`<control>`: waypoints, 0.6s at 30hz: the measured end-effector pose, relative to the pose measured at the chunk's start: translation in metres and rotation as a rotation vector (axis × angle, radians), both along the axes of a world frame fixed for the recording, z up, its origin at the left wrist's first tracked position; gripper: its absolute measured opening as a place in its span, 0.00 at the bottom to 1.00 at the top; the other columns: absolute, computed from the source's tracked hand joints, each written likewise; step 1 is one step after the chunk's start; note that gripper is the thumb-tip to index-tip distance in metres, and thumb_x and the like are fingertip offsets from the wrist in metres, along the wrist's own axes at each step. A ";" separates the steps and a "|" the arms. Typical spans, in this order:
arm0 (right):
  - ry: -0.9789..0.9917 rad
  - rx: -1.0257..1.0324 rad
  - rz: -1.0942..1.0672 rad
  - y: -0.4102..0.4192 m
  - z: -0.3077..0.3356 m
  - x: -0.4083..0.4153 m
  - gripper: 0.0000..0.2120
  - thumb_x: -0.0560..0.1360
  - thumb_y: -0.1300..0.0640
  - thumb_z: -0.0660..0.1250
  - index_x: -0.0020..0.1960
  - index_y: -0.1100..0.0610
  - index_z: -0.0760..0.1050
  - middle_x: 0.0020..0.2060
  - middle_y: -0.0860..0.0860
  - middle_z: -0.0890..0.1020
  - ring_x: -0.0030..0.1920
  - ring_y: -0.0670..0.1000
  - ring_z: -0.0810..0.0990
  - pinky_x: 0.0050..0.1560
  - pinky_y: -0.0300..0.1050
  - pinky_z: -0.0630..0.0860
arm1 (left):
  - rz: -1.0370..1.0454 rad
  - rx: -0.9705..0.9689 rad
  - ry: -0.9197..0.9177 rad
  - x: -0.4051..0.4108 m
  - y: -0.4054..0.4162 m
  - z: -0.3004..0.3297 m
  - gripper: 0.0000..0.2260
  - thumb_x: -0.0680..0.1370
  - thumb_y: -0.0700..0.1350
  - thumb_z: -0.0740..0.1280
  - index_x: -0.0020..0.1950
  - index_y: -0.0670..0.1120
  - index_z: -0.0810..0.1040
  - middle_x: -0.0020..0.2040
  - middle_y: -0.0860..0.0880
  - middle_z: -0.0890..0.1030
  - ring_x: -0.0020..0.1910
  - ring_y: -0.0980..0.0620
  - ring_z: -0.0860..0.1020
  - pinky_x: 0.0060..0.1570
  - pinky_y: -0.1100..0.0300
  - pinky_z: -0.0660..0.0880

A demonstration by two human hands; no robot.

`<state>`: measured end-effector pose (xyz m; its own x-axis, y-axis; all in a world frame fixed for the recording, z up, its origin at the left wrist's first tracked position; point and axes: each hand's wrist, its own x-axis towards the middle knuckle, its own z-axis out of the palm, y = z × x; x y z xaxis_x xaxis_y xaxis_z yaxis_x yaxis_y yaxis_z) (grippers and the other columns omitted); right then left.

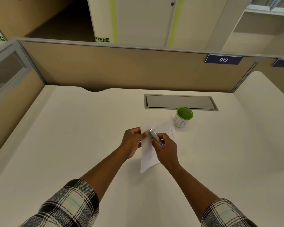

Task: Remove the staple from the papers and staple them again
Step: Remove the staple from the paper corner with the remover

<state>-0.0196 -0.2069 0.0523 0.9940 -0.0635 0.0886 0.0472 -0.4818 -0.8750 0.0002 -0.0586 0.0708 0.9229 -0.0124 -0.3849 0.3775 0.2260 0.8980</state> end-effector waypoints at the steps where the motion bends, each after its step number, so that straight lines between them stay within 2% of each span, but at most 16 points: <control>1: 0.003 0.009 -0.005 0.000 0.001 0.000 0.05 0.74 0.56 0.71 0.49 0.51 0.77 0.39 0.41 0.79 0.39 0.41 0.78 0.40 0.24 0.72 | 0.001 0.010 -0.002 0.000 0.000 0.000 0.08 0.77 0.39 0.69 0.55 0.45 0.81 0.54 0.46 0.84 0.50 0.45 0.81 0.48 0.53 0.80; 3: 0.019 0.022 -0.009 0.000 0.002 0.000 0.06 0.74 0.56 0.71 0.49 0.50 0.77 0.39 0.39 0.79 0.40 0.41 0.78 0.40 0.24 0.71 | 0.005 0.035 -0.011 0.000 0.001 -0.002 0.10 0.76 0.38 0.69 0.57 0.44 0.81 0.54 0.45 0.84 0.51 0.43 0.81 0.50 0.50 0.80; 6: 0.036 0.026 -0.018 0.001 0.002 0.000 0.06 0.74 0.54 0.71 0.50 0.52 0.79 0.39 0.41 0.80 0.38 0.42 0.77 0.39 0.25 0.71 | 0.012 0.074 -0.019 0.002 0.002 -0.005 0.11 0.76 0.39 0.69 0.58 0.42 0.81 0.55 0.43 0.84 0.52 0.40 0.81 0.54 0.45 0.80; 10: 0.040 0.048 -0.023 0.002 0.002 0.001 0.07 0.74 0.54 0.71 0.50 0.54 0.79 0.39 0.45 0.81 0.37 0.44 0.76 0.38 0.26 0.71 | 0.015 0.102 -0.021 0.003 0.002 -0.006 0.11 0.76 0.39 0.69 0.58 0.41 0.82 0.54 0.42 0.84 0.52 0.38 0.82 0.55 0.43 0.79; 18: 0.055 0.080 -0.020 0.003 0.005 0.001 0.05 0.74 0.52 0.71 0.48 0.51 0.79 0.37 0.43 0.80 0.37 0.44 0.76 0.37 0.29 0.71 | 0.010 0.126 -0.037 0.002 0.002 -0.007 0.10 0.77 0.41 0.68 0.58 0.43 0.82 0.54 0.43 0.84 0.53 0.36 0.81 0.56 0.40 0.78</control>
